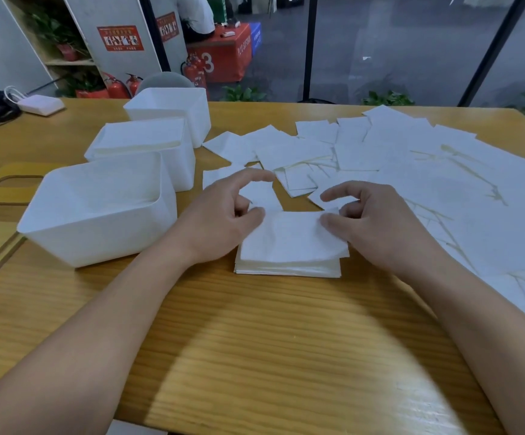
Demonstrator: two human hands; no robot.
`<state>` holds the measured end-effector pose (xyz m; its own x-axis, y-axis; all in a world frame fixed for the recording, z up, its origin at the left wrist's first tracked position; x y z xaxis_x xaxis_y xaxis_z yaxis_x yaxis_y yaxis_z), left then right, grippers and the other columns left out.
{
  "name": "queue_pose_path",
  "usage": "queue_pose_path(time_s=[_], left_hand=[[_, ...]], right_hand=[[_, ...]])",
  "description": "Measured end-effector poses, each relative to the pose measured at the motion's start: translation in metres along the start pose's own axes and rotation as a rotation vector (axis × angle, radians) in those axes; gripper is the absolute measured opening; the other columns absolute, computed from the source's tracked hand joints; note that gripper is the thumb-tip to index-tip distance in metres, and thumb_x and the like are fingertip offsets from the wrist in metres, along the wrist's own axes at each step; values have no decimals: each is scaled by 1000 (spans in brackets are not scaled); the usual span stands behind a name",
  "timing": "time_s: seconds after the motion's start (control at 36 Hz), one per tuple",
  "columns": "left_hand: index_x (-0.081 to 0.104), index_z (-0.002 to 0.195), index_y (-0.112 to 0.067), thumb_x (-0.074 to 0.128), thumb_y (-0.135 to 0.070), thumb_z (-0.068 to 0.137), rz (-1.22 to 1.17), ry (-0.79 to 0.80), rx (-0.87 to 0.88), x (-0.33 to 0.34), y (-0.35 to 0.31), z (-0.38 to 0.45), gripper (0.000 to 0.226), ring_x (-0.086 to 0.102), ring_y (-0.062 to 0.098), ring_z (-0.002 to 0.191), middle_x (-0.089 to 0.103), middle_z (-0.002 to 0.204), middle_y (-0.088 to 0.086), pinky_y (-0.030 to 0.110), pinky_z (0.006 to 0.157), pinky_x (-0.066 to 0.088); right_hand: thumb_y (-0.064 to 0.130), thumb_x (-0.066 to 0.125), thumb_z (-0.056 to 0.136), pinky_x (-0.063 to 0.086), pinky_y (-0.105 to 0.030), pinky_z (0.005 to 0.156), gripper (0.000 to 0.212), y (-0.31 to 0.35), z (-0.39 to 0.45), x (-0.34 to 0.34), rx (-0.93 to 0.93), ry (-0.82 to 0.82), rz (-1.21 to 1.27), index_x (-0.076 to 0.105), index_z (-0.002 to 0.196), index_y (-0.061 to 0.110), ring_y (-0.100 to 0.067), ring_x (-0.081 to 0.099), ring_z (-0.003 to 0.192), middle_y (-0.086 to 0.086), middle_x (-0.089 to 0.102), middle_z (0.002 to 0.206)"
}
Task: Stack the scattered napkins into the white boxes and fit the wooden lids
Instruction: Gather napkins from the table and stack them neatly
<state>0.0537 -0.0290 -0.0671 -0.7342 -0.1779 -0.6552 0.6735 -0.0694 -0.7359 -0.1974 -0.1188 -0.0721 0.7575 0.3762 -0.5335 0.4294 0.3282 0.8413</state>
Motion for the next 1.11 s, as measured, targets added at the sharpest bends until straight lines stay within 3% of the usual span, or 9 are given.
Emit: queue_pose_path(time_s=[0.19, 0.33, 0.47, 0.56, 0.61, 0.72, 0.89, 1.0, 1.11], left_hand=[[55, 146, -41, 67, -20, 103, 134, 83, -40, 1, 6, -1, 49, 53, 7, 57, 57, 59, -6, 28, 77, 51], [59, 142, -39, 69, -20, 102, 152, 34, -31, 0, 7, 1, 46, 55, 6, 60, 57, 62, -8, 21, 76, 44], [71, 125, -38, 70, -27, 100, 185, -93, -32, -1, 12, 4, 27, 57, 6, 66, 62, 72, -7, 23, 73, 47], [78, 112, -37, 69, -31, 103, 212, -198, -27, -4, 16, 8, 15, 59, 5, 85, 67, 92, -13, 21, 79, 46], [81, 109, -36, 69, -34, 103, 277, -178, -32, -4, 19, 10, 13, 58, 2, 106, 69, 109, -20, 20, 92, 45], [82, 112, -33, 68, -37, 104, 315, -132, -60, 0, 24, 9, 17, 58, 9, 128, 71, 126, -20, 35, 111, 47], [82, 113, -31, 58, -36, 110, 393, -116, -61, 2, 25, 9, 25, 59, 15, 127, 74, 129, -16, 29, 106, 41], [80, 105, -15, 51, -33, 113, 478, -99, -12, 9, 24, 9, 35, 60, 23, 106, 74, 108, 1, 26, 95, 34], [64, 82, -21, 37, -41, 113, 586, -80, 19, 11, 28, 12, 45, 51, 19, 80, 54, 76, -6, 44, 91, 46]], right_hand=[[26, 77, 92, 53, -31, 68, 22, -4, -1, 5, -15, 59, -175, 70, 111, 35, -5, 63, 64, 7, 72, 72], [30, 82, 88, 50, -26, 70, 28, -4, -2, 5, -66, 1, -226, 70, 113, 38, -3, 61, 73, 11, 67, 77], [42, 81, 88, 39, -18, 73, 28, -2, -3, 6, -149, -58, -312, 70, 114, 40, 4, 55, 90, 18, 59, 103], [42, 78, 91, 36, -11, 69, 21, 0, -4, 10, -180, -44, -288, 73, 110, 39, 7, 54, 90, 19, 58, 106], [40, 77, 92, 38, -11, 69, 15, 0, -5, 15, -195, 6, -272, 74, 107, 37, 4, 56, 87, 19, 60, 107], [39, 77, 95, 41, -12, 71, 12, -3, -7, 23, -210, 78, -271, 74, 106, 36, 2, 57, 90, 20, 60, 109], [41, 76, 95, 40, -11, 71, 11, -5, -6, 24, -207, 74, -264, 74, 105, 38, 2, 58, 89, 18, 61, 108], [46, 75, 95, 39, -13, 69, 11, -4, -5, 25, -209, 77, -272, 73, 104, 40, 6, 57, 89, 20, 60, 108], [47, 74, 96, 36, -13, 69, 13, -4, -5, 25, -210, 72, -282, 73, 105, 39, 8, 56, 89, 21, 60, 108]])
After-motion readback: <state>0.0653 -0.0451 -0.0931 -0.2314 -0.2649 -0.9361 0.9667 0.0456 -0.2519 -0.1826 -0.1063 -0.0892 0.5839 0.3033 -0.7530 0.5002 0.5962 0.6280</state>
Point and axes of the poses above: each hand's wrist, its own z-axis towards the middle knuckle, its own x-axis out of the palm, y = z × x, the point moved 1 cm from there along z, towards the middle knuckle
